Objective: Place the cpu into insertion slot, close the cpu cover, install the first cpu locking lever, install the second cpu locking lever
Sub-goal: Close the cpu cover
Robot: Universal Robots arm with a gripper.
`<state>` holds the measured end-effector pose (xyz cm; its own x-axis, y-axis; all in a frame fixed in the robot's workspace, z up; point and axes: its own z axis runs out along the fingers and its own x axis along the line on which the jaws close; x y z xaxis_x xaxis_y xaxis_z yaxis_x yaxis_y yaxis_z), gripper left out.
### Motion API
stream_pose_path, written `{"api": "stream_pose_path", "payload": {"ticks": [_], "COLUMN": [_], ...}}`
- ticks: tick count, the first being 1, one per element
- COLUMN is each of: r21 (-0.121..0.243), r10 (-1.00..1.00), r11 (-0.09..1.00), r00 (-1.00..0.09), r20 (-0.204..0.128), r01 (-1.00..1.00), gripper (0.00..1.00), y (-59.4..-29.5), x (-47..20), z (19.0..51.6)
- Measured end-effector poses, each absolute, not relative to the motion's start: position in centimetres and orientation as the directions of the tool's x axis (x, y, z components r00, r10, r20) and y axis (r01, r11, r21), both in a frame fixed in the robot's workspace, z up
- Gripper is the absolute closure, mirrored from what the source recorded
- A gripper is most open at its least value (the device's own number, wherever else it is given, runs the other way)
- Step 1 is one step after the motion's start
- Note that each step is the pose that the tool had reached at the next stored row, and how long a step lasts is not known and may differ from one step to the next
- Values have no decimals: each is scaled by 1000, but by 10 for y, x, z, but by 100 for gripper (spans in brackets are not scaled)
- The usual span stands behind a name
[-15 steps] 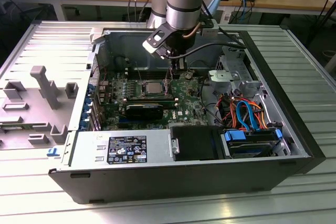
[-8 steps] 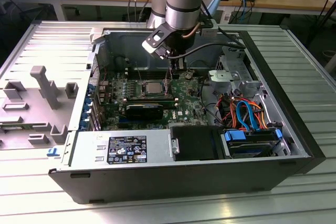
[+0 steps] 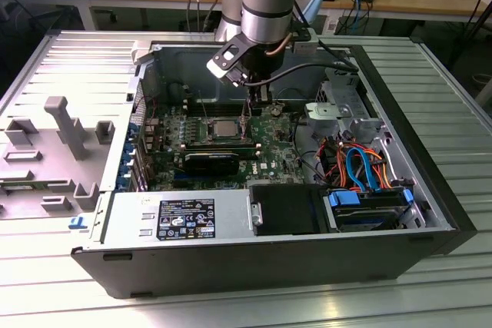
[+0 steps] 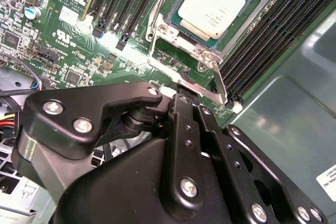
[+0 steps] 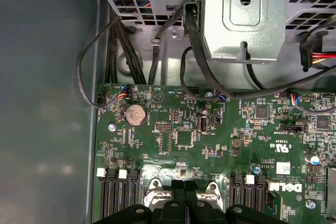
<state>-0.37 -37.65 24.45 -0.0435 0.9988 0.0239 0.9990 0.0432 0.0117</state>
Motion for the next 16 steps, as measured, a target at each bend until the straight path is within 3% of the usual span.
{"api": "stream_pose_path", "payload": {"ticks": [16], "r21": [11], "r10": [999], "r11": [43], "r00": [-44], "r20": [24], "r01": [999], "gripper": [89], "y": [-377], "x": [-7], "z": [244]}}
